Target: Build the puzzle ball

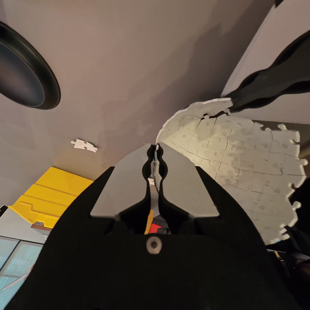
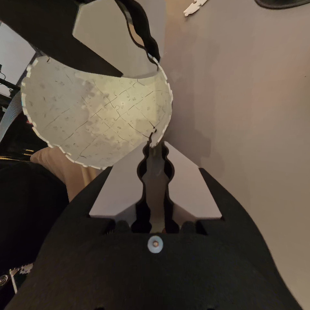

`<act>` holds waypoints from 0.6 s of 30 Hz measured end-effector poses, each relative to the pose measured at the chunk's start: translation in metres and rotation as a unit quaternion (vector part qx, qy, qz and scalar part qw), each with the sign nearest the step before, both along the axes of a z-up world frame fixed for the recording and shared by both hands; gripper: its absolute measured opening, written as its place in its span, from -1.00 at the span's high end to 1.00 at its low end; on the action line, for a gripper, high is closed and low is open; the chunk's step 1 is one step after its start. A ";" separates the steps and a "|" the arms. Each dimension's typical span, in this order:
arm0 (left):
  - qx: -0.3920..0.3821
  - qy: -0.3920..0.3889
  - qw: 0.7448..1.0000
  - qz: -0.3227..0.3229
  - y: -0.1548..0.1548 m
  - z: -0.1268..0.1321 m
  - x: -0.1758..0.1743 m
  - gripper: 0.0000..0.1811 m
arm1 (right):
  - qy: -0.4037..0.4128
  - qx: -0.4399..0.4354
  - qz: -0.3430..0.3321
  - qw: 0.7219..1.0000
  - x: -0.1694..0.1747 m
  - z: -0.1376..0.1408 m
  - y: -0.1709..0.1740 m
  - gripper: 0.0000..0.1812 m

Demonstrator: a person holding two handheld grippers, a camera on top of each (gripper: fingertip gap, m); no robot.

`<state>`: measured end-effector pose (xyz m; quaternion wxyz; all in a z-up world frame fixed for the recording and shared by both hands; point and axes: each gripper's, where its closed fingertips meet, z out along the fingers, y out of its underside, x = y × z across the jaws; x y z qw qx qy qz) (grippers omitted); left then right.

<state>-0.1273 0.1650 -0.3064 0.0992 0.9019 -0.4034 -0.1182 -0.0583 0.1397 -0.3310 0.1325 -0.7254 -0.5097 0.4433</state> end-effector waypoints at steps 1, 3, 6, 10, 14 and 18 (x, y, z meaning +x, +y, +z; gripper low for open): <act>-0.001 0.001 1.000 0.000 0.000 0.000 0.000 0.97 | 0.002 -0.008 0.004 1.000 0.000 0.000 -0.002 0.87; -0.002 0.002 1.000 -0.002 0.001 0.000 0.001 0.97 | 0.003 -0.020 0.003 1.000 0.001 -0.001 -0.004 0.86; -0.005 0.009 1.000 -0.007 0.002 -0.001 0.002 0.97 | 0.008 -0.016 0.000 1.000 0.003 0.000 -0.001 0.82; -0.010 0.017 1.000 -0.014 0.006 -0.002 0.005 0.96 | 0.015 0.009 0.009 1.000 0.007 0.003 0.001 0.81; -0.016 0.027 0.999 -0.019 0.008 -0.003 0.006 0.96 | 0.017 0.017 0.022 0.999 0.011 0.001 0.001 0.85; -0.022 0.032 0.999 -0.021 0.010 -0.005 0.008 0.96 | 0.016 0.037 0.041 0.998 0.010 -0.001 -0.006 0.89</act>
